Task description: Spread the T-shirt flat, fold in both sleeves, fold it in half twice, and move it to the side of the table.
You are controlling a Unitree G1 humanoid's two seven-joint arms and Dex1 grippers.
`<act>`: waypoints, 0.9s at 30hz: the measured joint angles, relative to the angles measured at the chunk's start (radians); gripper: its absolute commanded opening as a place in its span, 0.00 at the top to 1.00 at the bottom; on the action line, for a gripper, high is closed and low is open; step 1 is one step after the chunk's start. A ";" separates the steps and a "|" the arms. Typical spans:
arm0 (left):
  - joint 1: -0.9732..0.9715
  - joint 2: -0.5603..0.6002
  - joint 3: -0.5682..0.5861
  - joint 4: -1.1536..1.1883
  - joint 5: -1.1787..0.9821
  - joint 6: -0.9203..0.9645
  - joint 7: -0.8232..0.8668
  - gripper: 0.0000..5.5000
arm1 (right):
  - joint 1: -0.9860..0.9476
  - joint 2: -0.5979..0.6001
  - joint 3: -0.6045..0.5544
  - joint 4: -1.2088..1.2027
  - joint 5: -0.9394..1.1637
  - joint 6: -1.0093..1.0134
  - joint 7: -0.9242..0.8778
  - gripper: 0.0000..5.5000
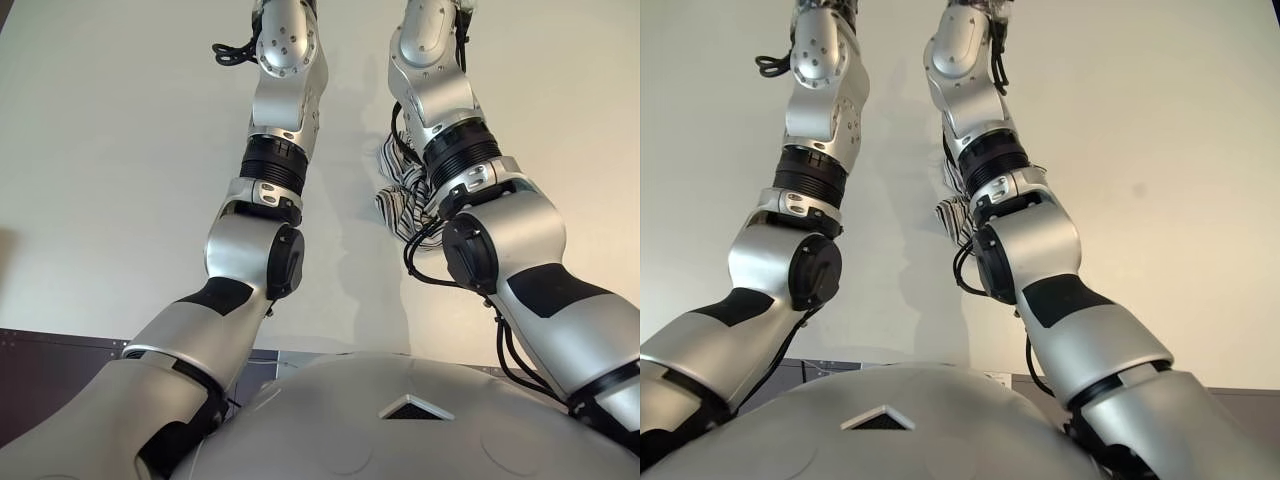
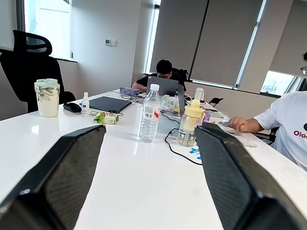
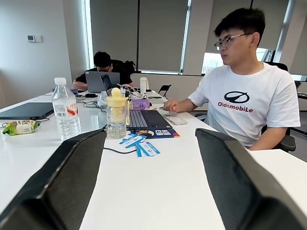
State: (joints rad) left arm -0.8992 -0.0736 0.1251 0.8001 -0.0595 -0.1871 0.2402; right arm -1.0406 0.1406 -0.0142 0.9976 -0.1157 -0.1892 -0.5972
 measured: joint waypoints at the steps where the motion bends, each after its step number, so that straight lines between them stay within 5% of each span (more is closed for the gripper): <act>1: 0.000 0.000 -0.001 -0.006 0.001 0.008 0.002 0.38 | 0.000 0.000 0.004 -0.012 0.001 0.000 0.005 0.38; 9: -0.005 -0.010 0.062 0.097 -0.051 -0.009 0.013 0.38 | 0.042 -0.008 -0.022 -0.002 0.064 -0.061 0.175 0.38; 13: 0.126 -0.012 0.136 -0.125 -0.159 0.085 0.000 0.38 | 0.258 -0.091 -0.023 -0.249 0.103 -0.049 0.372 0.38; 16: 0.322 0.009 0.072 -0.388 -0.076 0.115 0.001 0.38 | 0.353 -0.166 -0.026 -0.410 0.100 -0.009 0.412 0.38; 20: 0.561 -0.023 -0.160 -0.784 0.015 0.297 -0.033 0.38 | 0.617 -0.140 0.025 -0.817 0.090 0.223 0.423 0.38; 27: 0.656 0.013 -0.268 -1.018 0.050 0.509 -0.077 0.38 | 0.762 -0.122 0.144 -1.126 -0.006 0.476 0.445 0.38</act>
State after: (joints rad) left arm -0.2430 -0.0605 -0.1432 -0.2174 -0.0095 0.3224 0.1634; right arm -0.2789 0.0182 0.1295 -0.1288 -0.1217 0.2866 -0.1522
